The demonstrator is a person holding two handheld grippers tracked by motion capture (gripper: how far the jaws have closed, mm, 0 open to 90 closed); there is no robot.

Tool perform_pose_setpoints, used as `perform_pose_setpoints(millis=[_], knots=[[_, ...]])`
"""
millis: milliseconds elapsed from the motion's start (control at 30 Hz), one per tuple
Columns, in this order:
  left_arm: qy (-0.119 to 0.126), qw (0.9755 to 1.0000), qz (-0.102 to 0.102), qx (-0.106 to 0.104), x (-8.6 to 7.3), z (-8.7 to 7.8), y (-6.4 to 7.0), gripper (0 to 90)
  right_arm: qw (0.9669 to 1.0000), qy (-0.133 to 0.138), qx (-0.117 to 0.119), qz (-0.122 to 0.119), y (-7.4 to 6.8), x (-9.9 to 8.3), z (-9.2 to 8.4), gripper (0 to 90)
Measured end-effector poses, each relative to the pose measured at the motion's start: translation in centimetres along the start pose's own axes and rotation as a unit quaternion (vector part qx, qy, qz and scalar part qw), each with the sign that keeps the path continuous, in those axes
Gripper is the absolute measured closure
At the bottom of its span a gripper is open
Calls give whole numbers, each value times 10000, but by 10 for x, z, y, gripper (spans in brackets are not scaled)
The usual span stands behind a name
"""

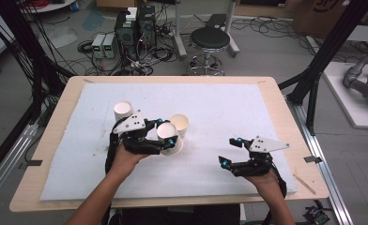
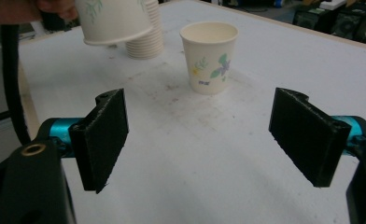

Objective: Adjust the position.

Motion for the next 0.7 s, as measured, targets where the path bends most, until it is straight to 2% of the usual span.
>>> perform_pose_setpoints(millis=[233, 367, 567, 633, 700], knots=[[-19, 9998, 21, -195, -1, 3, 8, 358, 9997, 45, 179, -131, -8, 5, 6, 201], [-93, 9991, 60, -400, -2, 6, 15, 360, 9990, 51, 379, -250, -17, 8, 12, 201], [-188, 9973, 97, -708, -4, 12, 21, 360, 9968, -30, 637, -484, -24, 11, 26, 201], [-213, 9964, 98, -810, -5, 16, 23, 360, 9960, -89, 757, -473, -28, 12, 29, 201], [-255, 9956, 124, -894, -6, 20, 25, 360, 9954, -75, 781, -548, -30, 13, 32, 201]])
Point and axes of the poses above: each handheld gripper's, and its own axes: z roughly forward along the jaws, x roughly out of its top, y roughly to its right, the point moved 2 cm from there along z, roughly forward along the jaws, and after that the axes turned 1 degree about -z, right-handed, at the moved point
